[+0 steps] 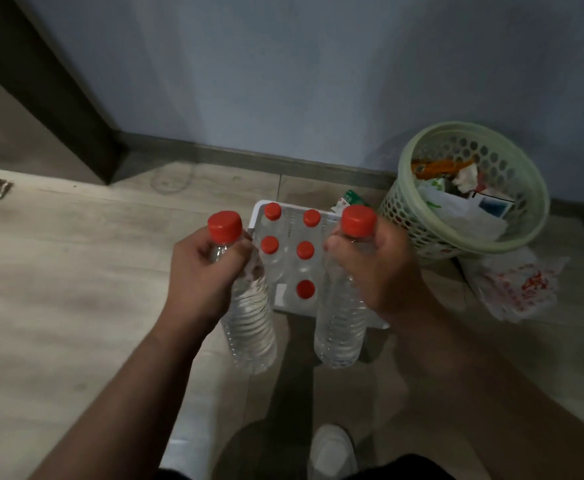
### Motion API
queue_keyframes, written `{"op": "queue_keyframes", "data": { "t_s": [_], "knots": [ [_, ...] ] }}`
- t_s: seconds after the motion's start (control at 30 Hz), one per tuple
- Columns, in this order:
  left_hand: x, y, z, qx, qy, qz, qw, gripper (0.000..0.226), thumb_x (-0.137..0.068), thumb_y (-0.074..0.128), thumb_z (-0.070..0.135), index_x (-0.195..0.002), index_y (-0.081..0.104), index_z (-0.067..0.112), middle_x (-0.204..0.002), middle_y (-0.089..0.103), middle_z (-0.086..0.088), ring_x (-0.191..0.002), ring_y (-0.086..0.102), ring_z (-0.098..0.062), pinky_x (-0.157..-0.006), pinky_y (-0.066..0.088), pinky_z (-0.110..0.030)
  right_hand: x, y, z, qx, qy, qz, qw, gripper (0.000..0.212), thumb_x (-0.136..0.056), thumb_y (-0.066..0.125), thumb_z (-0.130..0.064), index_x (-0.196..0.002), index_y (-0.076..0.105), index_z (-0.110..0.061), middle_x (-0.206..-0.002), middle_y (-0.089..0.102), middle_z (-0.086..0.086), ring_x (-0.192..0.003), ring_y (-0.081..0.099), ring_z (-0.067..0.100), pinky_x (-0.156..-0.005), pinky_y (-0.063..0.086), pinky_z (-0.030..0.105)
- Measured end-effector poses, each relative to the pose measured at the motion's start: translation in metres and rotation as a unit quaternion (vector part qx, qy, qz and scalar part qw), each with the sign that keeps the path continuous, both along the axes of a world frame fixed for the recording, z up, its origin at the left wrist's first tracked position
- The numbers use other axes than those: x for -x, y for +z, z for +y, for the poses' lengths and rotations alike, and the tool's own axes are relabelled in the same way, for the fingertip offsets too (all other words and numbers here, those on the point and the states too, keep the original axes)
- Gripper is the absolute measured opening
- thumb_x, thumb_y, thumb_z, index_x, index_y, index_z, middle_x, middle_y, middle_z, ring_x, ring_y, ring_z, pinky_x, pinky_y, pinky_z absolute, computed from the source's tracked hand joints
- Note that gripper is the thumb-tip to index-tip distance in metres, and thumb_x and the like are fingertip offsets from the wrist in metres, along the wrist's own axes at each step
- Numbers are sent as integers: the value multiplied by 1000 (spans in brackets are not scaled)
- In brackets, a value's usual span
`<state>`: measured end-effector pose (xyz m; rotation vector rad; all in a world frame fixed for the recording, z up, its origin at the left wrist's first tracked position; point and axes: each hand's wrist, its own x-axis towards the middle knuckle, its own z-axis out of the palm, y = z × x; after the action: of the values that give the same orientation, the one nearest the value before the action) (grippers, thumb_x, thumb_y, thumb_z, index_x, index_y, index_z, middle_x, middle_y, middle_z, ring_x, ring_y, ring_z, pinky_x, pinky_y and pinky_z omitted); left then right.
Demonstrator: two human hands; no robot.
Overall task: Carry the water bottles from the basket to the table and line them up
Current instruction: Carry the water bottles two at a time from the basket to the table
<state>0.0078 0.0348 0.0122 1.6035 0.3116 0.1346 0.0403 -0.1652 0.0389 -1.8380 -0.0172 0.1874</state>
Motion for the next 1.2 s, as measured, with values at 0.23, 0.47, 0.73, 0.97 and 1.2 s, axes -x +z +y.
{"op": "queue_keyframes", "data": {
  "t_s": [0.23,0.47,0.73,0.97,1.2],
  "knots": [
    [35,143,14,-4,10,39,999,26,-68,62,29,-69,65,3,-66,64,-24,-62,61,-29,-63,50,-41,18,149,13,22,34,45,998,12,-84,69,-10,-79,63,-1,-68,70,3,-70,71,14,-59,58,24],
    [78,321,45,17,28,75,997,35,-67,60,33,-70,65,-2,-73,64,-29,-70,63,-38,-68,50,-46,46,337,41,40,59,24,997,7,-84,70,-9,-81,64,-8,-61,67,-12,-63,67,3,-57,52,17],
    [145,513,90,-38,41,10,998,35,-65,59,33,-70,65,-1,-69,65,-23,-64,63,-26,-66,50,-38,106,525,84,51,115,-24,992,32,-73,65,-33,-80,61,-1,-75,64,23,-73,64,38,-70,54,53],
    [205,609,130,-64,85,-55,993,30,-64,60,33,-71,67,4,-72,68,-22,-72,64,-41,-70,52,-51,158,618,117,45,115,-86,989,37,-69,65,-43,-77,64,-7,-75,65,19,-74,64,36,-69,54,51],
    [247,642,157,-72,155,-76,982,32,-63,61,34,-72,67,3,-72,68,-23,-70,64,-39,-71,52,-51,170,653,153,3,175,-109,979,28,-74,68,-31,-76,63,-3,-76,63,22,-76,60,38,-72,51,50]
  ]
}}
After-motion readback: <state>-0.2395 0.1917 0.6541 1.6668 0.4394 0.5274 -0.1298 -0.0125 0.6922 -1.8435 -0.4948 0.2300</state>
